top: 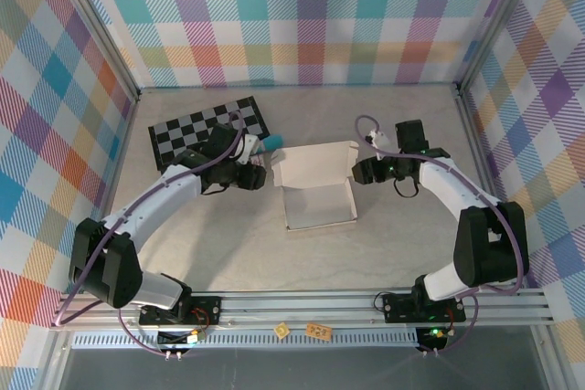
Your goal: Fold the paper box
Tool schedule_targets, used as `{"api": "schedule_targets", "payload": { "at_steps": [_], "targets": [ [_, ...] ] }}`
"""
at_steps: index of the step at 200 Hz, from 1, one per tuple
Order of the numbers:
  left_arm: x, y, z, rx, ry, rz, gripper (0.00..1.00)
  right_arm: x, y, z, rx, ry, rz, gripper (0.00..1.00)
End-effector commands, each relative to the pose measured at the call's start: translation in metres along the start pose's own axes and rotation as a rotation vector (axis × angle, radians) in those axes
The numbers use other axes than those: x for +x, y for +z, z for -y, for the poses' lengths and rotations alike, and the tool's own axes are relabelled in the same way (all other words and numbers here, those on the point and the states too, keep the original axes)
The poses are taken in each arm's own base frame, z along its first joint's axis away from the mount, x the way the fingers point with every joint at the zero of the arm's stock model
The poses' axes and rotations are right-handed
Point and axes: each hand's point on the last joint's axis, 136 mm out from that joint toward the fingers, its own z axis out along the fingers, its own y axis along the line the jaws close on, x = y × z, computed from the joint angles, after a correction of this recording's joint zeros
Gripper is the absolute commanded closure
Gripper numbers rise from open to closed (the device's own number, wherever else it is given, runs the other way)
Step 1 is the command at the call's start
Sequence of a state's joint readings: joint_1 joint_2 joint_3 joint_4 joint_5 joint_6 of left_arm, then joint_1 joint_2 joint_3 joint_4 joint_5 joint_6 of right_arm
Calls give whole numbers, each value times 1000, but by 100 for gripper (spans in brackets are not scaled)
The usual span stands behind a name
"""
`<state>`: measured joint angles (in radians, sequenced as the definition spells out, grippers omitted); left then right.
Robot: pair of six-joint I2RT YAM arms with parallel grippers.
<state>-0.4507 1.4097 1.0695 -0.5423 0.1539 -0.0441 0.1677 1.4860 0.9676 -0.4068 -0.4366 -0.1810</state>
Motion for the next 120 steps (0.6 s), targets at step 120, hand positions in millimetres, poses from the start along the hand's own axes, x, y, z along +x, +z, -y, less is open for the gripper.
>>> {"api": "schedule_targets", "payload": {
  "at_steps": [120],
  "targets": [
    [-32,61,21,170,78,127,59,-32,18,8,-88,-62,85,46]
  ]
}}
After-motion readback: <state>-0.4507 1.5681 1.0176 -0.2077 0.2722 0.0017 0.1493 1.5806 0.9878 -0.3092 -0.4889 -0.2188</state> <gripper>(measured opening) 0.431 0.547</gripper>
